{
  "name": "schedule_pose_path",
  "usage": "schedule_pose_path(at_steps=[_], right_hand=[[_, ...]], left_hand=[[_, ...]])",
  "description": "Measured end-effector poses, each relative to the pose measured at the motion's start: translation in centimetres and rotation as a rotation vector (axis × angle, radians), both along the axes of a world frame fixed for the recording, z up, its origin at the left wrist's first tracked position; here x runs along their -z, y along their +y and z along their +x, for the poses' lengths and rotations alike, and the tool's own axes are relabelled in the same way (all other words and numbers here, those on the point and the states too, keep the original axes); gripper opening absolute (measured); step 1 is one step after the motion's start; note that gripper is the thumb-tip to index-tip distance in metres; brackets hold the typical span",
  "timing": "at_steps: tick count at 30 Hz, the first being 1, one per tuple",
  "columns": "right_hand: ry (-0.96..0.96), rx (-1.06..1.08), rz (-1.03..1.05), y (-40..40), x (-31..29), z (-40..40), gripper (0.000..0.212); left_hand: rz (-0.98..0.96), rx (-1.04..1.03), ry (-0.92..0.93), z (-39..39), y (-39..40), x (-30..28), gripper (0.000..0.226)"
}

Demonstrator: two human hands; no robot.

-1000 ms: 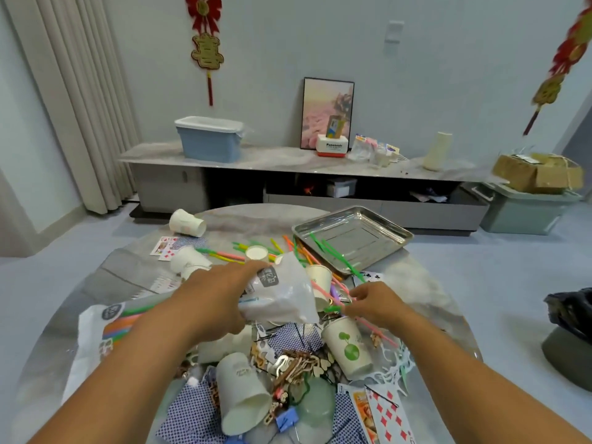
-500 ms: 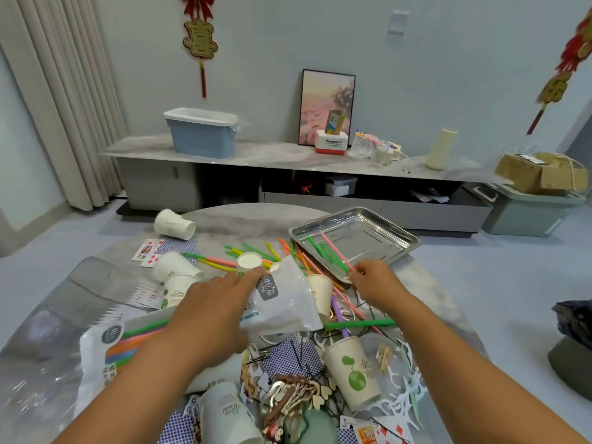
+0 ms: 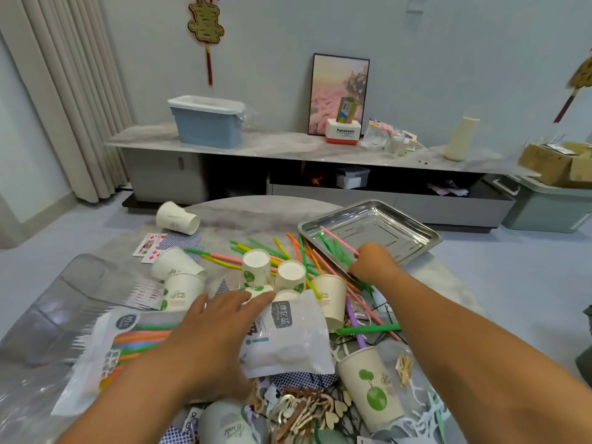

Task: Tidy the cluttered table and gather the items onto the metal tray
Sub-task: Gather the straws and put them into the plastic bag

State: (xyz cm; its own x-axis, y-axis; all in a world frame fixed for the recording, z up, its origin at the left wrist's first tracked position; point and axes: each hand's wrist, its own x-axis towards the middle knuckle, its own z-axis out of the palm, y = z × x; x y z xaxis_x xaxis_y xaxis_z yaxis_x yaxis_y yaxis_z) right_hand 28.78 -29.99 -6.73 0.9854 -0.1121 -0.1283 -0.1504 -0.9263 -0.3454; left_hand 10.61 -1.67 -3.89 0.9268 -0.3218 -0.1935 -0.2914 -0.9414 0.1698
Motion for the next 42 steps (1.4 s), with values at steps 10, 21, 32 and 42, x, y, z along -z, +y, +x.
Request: schedule_pose_path(at_steps=[10,21,32,42], right_hand=[[0.078,-0.05,0.039,-0.8,-1.3,-1.1,0.011],[0.321,-0.257,-0.015,-3.5,-0.3,-7.6,0.031],[0.355,-0.196,0.061,-2.4,1.6,-8.5,0.069],[0.167,-0.228,-0.171,-2.2,1.2,-8.4,0.037]], left_hand=[[-0.195,0.02,0.05,-0.2,-0.8,-0.5,0.131],[-0.196,-0.023,0.0,-0.4,-2.1,0.3,0.107],[-0.215,-0.009,-0.118,-1.0,-5.3,0.0,0.081],[-0.138,0.116,-0.181,2.1,-7.8,-0.1,0.071]])
